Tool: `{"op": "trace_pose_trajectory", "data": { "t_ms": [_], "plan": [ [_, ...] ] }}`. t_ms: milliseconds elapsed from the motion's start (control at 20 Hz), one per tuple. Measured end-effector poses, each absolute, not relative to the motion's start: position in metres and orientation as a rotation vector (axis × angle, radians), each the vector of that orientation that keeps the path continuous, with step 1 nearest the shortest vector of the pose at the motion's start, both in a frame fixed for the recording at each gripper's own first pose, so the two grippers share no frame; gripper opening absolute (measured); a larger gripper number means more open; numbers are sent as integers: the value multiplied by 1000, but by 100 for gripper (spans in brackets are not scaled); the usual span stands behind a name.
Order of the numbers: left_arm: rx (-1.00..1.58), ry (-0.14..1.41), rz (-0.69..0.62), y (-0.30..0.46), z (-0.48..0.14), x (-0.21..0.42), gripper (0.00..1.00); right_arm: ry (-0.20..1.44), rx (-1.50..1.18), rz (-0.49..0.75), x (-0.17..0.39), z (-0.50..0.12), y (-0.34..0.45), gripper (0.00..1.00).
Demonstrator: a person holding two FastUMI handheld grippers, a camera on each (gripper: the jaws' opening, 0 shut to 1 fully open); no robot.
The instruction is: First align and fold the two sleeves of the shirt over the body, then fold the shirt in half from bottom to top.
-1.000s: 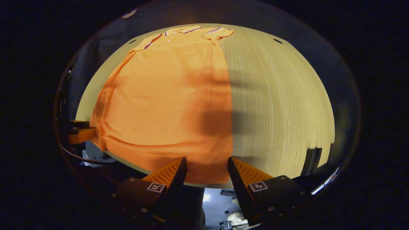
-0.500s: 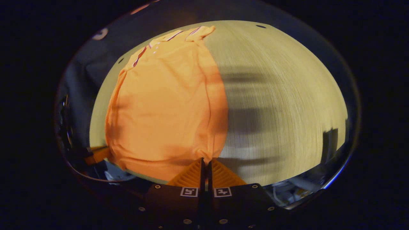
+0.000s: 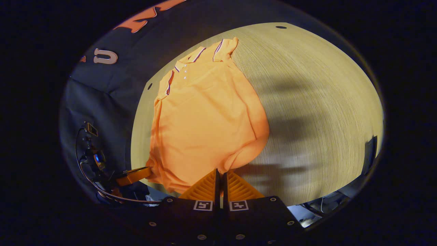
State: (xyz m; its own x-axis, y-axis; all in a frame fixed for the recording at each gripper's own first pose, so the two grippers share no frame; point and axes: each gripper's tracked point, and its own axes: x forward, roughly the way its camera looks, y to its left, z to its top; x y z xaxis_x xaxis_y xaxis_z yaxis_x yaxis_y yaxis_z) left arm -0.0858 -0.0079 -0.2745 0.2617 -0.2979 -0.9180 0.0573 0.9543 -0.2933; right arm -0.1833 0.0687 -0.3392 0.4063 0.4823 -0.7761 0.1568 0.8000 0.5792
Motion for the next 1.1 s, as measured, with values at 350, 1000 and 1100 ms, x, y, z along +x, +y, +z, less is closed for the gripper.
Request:
{"op": "trace_pose_trajectory", "data": {
  "t_ms": [350,1000,1100],
  "plan": [
    [-275,1214,-246,-4,-251,-49,1,1036,712,246,-140,-312,70,4],
    [-348,1054,-254,-12,-216,52,1,885,709,234,-62,-260,52,4],
    [-339,1023,-262,-10,-209,73,1,863,666,226,-44,-252,50,4]
  ]
}}
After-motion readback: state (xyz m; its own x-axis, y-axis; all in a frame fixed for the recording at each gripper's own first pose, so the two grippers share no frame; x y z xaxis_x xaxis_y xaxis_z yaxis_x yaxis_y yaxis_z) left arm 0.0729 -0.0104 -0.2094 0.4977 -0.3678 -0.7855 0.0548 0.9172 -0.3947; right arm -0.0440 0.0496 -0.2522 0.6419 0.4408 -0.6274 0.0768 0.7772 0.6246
